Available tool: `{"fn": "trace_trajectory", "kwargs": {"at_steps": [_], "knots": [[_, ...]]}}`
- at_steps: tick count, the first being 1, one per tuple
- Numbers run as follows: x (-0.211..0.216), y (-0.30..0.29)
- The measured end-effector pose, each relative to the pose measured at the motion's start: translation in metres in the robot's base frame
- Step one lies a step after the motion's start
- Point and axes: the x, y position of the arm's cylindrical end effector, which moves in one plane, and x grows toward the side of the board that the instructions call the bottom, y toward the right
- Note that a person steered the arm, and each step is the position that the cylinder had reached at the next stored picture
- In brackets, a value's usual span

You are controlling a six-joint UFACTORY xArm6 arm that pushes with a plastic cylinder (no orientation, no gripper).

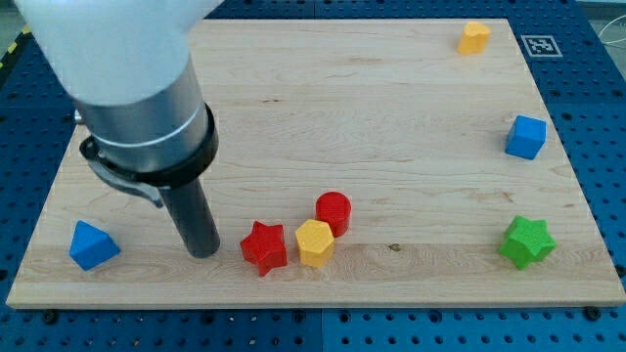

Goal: Move your arm closer to the yellow heart

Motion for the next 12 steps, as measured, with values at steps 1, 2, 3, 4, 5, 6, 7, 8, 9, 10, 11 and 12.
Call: {"fn": "trace_trajectory", "kwargs": {"at_steps": [1, 2, 3, 4, 5, 6, 7, 8, 9, 10, 11, 12], "knots": [[0.005, 0.017], [0.005, 0.047], [0.005, 0.073], [0.003, 0.038], [-0.042, -0.013], [-0.109, -0.044], [-0.194, -0.034], [-0.269, -0.011], [-0.282, -0.011], [-0.33, -0.01], [-0.379, 0.021], [-0.384, 0.03]]}}
